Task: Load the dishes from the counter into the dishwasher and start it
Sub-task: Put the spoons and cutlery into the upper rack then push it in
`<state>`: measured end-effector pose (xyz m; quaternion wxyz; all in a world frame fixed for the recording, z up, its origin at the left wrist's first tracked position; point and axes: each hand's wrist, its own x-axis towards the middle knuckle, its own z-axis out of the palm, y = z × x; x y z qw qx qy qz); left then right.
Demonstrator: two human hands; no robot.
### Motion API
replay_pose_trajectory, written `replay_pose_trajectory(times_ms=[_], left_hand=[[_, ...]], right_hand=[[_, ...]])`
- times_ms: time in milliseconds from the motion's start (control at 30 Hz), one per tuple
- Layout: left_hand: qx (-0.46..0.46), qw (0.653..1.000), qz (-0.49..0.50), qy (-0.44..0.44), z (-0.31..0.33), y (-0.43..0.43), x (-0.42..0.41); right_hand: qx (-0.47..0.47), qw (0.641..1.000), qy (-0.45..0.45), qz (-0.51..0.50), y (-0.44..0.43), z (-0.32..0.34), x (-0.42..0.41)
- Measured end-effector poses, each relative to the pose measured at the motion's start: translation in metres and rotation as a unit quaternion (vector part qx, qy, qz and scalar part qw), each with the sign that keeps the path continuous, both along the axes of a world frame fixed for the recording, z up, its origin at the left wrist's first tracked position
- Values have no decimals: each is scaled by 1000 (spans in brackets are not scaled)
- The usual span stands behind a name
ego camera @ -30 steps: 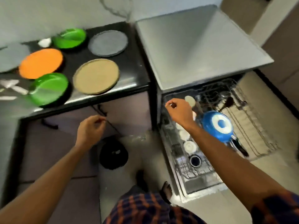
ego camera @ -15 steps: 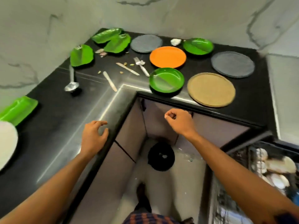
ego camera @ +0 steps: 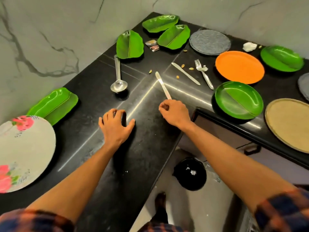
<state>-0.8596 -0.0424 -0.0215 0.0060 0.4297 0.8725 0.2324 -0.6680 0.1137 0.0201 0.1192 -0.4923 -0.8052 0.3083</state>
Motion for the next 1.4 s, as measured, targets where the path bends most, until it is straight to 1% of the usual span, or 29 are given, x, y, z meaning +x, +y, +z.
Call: replay_pose_trajectory(times_ms=[133,267,367,533,667,733,867,1000,1233,1333,1400], left_hand=[[-27,998,49,-21,-8,11,-11],[-47,998,51,0,-11,14,-8],[-60,997,55,10,-13,15,-9],[-61,997,51,5,-13,14,-12],[-63,997,51,5,-12,14,-12],[-63,997,51,1,-12,14,-12],[-62,997,49,-2,-11,13,-12],[-59,997,53,-2,-10,12,-12],[-52,997,49,-23,-13,10,-13],[-7,1000,30,-5,-6,3,-9],[21,1000,9,-2,1,-1,4]], right_hand=[[-28,999,35,8,16,-6,-73],[-96,990,92,-46,19,-10,-138],[-104,987,97,-71,14,-13,-172],[-137,983,83,-86,15,-6,-193],[-202,962,136,-124,14,-4,-191],[-212,956,153,-136,11,-5,-182],[-201,946,187,-171,5,0,-148],[-217,925,251,-183,4,7,-105],[-115,937,283,-167,-17,23,7],[-97,924,315,-195,-25,21,64],[-85,906,341,-236,-27,24,107]])
